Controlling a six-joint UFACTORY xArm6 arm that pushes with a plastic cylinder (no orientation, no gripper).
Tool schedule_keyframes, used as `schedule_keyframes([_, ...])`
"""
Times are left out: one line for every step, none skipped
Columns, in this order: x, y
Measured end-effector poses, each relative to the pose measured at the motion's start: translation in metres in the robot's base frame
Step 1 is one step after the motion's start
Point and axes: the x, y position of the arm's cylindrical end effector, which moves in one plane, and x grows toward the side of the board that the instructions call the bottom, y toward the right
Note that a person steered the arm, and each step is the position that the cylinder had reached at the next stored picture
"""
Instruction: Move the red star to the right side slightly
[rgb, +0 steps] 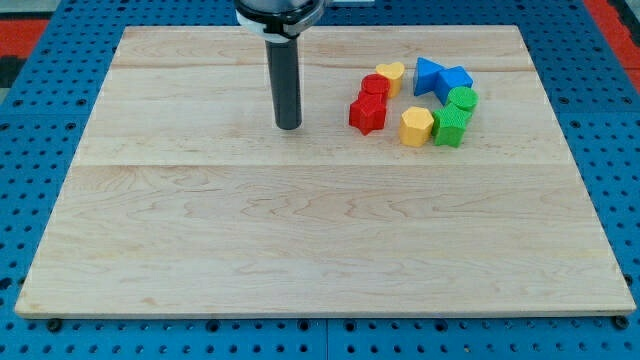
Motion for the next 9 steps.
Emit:
schedule_keyframes([0.000,0.016])
schedule_keyframes([0.000,0.030])
schedule_keyframes([0.001,0.045])
schedule_keyframes([0.003,0.060])
schedule_keyframes([0.005,0.076])
schedule_keyframes([0.006,0.086])
schedule_keyframes([0.021,0.075])
schedule_keyframes([0.049,0.064])
schedule_keyframes([0.078,0.082])
